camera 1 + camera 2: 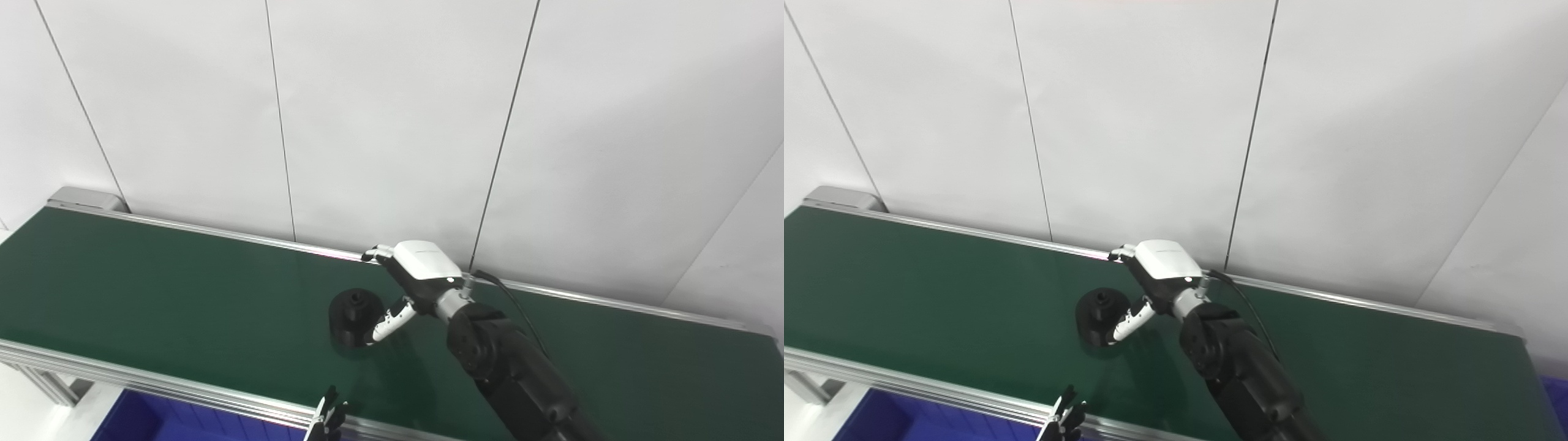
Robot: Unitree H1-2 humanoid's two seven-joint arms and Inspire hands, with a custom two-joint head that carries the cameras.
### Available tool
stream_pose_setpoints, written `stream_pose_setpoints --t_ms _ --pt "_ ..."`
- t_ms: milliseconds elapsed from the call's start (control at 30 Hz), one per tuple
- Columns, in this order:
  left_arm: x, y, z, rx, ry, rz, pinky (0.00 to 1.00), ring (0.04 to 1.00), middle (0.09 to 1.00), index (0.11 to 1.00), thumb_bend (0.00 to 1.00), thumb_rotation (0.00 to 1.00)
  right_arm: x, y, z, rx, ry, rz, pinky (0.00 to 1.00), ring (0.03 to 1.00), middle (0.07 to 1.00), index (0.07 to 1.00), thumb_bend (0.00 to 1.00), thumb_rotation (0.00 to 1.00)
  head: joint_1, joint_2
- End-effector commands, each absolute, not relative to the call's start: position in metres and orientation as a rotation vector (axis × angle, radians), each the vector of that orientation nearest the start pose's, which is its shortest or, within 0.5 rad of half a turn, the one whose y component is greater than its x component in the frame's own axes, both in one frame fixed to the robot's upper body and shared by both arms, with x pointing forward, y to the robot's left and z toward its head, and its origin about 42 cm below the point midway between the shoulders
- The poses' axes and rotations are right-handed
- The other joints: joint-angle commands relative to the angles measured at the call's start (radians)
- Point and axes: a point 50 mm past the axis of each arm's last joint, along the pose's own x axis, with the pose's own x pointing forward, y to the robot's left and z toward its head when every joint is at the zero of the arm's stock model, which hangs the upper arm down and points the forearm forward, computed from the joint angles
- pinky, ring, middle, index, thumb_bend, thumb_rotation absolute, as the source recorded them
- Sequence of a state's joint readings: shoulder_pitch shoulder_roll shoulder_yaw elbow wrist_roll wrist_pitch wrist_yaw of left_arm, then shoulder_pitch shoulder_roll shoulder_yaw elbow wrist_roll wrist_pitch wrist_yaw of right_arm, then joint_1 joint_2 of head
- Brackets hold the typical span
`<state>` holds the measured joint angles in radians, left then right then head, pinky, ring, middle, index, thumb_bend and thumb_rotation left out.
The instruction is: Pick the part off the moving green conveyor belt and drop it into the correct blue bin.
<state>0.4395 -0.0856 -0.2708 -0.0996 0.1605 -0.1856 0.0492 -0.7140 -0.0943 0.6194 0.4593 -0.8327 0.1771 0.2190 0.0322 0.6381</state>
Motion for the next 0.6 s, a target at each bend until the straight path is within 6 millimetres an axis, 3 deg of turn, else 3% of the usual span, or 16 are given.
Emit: stream_pose_setpoints --t_ms 0,400,500,567 --pt "0.136 0.075 0.086 -0.163 0.048 -0.111 0.88 0.920 0.929 0.978 0.35 0.72 0.454 -0.042 0.208 -1.346 -0.298 0.588 0.55 0.794 0.901 0.846 1.00 0.29 0.002 0.000" --pt "0.132 0.071 0.090 -0.164 0.068 -0.112 0.84 0.901 0.920 0.972 0.38 0.70 0.449 -0.046 0.184 -1.348 -0.226 0.639 0.57 0.774 0.895 0.856 1.00 0.28 0.008 0.004" --pt "0.132 0.070 0.090 -0.160 0.071 -0.114 0.84 0.900 0.919 0.973 0.39 0.70 0.447 -0.047 0.177 -1.346 -0.215 0.634 0.54 0.744 0.888 0.852 1.00 0.27 0.008 0.006" --pt "0.132 0.070 0.091 -0.158 0.075 -0.113 0.84 0.899 0.917 0.971 0.40 0.69 0.446 -0.048 0.171 -1.339 -0.202 0.626 0.48 0.664 0.848 0.836 0.99 0.24 0.007 0.008"
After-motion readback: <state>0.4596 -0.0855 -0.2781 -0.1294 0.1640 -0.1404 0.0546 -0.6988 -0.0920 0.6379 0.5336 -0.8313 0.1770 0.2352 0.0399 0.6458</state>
